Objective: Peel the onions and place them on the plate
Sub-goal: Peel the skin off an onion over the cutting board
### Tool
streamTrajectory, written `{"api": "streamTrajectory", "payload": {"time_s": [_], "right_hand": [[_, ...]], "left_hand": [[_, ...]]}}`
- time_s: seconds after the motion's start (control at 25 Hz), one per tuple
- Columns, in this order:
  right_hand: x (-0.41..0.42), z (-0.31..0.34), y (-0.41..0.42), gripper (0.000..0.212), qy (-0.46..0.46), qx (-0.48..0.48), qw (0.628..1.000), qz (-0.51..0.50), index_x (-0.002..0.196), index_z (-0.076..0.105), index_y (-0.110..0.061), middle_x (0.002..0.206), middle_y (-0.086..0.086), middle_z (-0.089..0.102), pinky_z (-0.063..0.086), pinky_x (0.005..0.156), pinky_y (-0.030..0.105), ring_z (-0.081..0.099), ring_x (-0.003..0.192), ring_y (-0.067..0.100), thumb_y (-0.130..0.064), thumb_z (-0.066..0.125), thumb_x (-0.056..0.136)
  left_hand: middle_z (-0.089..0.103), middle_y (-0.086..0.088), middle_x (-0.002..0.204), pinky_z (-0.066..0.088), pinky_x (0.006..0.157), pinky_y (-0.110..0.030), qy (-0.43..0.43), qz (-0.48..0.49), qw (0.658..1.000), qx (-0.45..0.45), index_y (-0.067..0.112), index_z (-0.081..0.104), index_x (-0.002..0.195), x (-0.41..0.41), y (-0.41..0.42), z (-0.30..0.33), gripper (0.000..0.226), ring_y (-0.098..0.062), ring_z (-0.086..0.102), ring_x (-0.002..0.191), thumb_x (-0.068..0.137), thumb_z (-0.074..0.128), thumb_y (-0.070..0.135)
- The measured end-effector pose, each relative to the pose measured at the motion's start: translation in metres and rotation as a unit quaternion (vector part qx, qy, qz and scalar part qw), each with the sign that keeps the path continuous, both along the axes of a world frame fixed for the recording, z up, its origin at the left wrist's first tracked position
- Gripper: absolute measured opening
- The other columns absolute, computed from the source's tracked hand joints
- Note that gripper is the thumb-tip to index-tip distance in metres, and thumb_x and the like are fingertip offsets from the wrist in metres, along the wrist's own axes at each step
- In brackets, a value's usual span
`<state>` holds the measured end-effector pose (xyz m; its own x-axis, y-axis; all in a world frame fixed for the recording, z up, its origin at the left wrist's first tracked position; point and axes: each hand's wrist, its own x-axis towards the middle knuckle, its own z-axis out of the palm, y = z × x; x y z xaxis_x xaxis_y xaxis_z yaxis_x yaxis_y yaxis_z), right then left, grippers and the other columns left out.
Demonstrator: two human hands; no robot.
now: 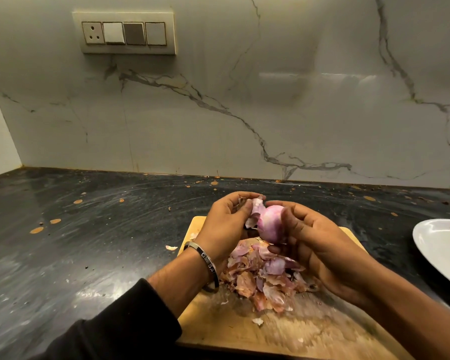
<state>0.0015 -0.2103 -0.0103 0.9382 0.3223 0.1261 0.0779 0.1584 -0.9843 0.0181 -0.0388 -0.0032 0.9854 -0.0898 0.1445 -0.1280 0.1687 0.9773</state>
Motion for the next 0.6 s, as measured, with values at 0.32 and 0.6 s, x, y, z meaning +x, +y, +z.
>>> {"api": "streamTrajectory", "payload": {"time_s": [0.32, 0.6], "right_hand": [[0.0017, 0.0045, -0.0042, 0.067, -0.051, -0.031, 0.993, -0.098, 0.123, 0.065, -0.026, 0.12, 0.013, 0.067, 0.06, 0.072, 0.032, 0.074, 0.095, 0.026, -0.041, 0.081, 0.059], [0.0012, 0.0045, -0.005, 0.043, -0.037, 0.001, 0.996, -0.083, 0.121, 0.066, -0.02, 0.11, 0.013, 0.073, 0.062, 0.07, 0.032, 0.074, 0.094, 0.03, -0.025, 0.071, 0.079]], "left_hand": [[0.072, -0.013, 0.109, 0.054, 0.091, -0.048, -0.009, -0.092, 0.996, -0.007, 0.011, 0.064, 0.117, -0.0078, -0.0026, 0.0037, 0.049, -0.03, 0.07, 0.097, 0.08, 0.065, 0.044], [0.074, -0.01, 0.092, 0.06, 0.068, -0.024, 0.031, -0.066, 0.993, -0.093, 0.007, 0.072, 0.102, 0.0004, 0.0016, -0.0015, 0.018, -0.013, 0.07, 0.078, 0.085, 0.066, 0.011]]}}
